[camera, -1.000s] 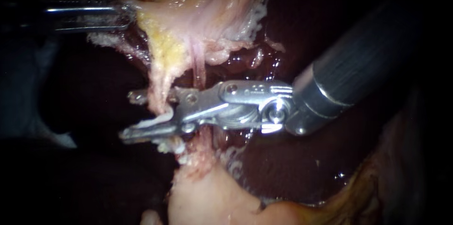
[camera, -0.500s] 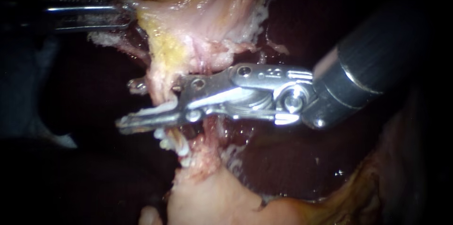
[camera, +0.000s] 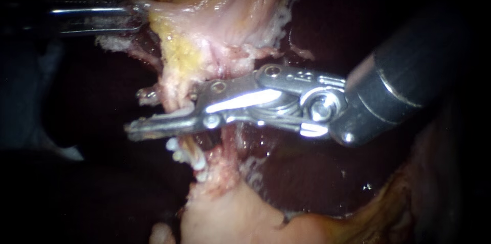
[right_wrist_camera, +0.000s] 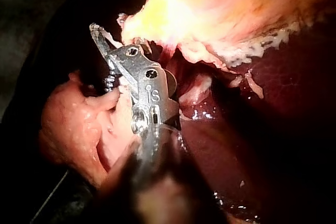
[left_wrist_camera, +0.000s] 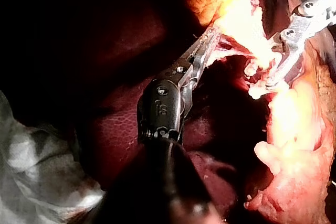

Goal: Clipping third clip left tube

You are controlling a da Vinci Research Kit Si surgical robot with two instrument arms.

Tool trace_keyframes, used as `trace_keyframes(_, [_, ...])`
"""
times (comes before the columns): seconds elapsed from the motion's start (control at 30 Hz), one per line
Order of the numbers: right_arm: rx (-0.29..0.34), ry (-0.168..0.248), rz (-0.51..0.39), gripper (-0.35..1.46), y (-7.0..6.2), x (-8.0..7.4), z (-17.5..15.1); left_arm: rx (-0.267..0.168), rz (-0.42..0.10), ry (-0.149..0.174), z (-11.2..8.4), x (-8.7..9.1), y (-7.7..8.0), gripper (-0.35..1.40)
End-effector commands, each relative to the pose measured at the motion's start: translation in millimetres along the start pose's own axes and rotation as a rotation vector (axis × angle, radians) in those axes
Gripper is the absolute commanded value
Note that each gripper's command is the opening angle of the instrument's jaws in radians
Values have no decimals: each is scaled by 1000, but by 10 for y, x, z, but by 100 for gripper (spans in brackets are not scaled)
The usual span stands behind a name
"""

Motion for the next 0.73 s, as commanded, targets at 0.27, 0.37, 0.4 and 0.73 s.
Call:
trace_keyframes(0.27, [-31, 13, 135, -35, 4, -3, -9, 0, 0, 0, 0, 0, 0, -35])
trace_keyframes(0.37, [-37, 5, 134, -35, 6, -6, -10, 0, 0, 0, 0, 0, 0, -35])
trace_keyframes(0.4, [-38, 2, 134, -35, 6, -7, -11, 0, 0, 0, 0, 0, 0, -35])
trace_keyframes(0.73, [-39, 2, 133, -35, 8, -8, -11, 0, 0, 0, 0, 0, -1, -35])
